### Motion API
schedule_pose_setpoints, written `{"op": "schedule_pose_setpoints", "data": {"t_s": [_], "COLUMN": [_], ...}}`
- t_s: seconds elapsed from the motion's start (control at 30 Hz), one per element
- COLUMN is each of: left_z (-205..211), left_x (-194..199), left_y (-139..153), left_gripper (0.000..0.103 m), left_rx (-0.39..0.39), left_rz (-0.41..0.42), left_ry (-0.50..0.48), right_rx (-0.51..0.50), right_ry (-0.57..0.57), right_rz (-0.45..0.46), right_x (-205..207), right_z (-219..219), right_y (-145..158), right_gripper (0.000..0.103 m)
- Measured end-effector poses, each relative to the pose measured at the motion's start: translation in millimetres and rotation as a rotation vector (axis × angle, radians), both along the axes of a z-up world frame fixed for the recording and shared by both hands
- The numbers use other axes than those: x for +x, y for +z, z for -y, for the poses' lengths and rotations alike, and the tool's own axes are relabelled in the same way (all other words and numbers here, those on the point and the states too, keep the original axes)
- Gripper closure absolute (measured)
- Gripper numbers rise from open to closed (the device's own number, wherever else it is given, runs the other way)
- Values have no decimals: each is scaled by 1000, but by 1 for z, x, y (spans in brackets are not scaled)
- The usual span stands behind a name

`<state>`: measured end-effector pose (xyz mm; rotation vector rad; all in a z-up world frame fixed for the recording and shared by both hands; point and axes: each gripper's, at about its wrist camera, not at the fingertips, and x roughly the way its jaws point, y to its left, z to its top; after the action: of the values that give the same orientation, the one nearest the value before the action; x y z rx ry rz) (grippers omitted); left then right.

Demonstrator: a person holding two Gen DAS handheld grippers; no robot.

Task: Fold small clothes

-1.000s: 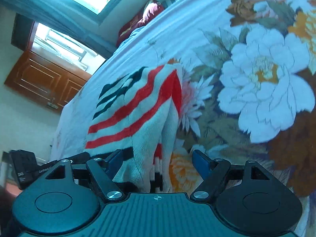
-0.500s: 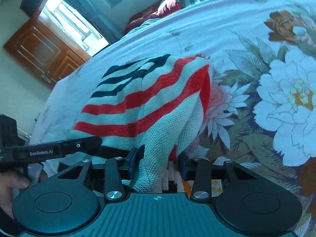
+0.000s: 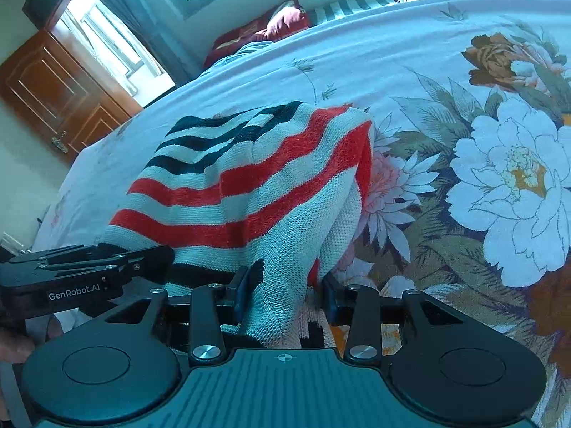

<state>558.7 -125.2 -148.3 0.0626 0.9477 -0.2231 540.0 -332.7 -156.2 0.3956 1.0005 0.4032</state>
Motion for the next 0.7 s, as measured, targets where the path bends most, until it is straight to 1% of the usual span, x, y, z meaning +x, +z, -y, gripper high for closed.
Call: {"op": "schedule_pose_setpoints", "data": {"t_s": [0.07,0.13,0.2,0.3,0.37,0.5,0.57,0.7], "left_z": [0,-1,-5,-23,-44,-103,-136,-200], "left_x": [-5,-11,-21,-30,-33,-37,-39,-45], "left_y": [2,8,17,30,37,46,45,40], "left_gripper": [58,63,64,64,64,64,64,64], "left_rx": [10,10,1,-18,-34,-50,-48,-38], "left_rz": [22,53,91,126,137,139,130,112], "left_ry": [-19,-40,-74,-100,-97,-65,-43,4], "right_rx": [-45,-56,-55,-102,-131,-150,-149,-133], "right_ry": [3,0,-6,-1,14,49,78,132], "right_rz": [27,65,97,143,175,205,206,193], "right_x": [-4,-10,-17,-29,-35,-36,-33,-31], "right_z": [-7,-11,-16,-37,-58,-116,-151,-218], "right_y": [7,18,31,52,64,77,76,63], "right_gripper": [67,69,69,69,69,69,69,69]}}
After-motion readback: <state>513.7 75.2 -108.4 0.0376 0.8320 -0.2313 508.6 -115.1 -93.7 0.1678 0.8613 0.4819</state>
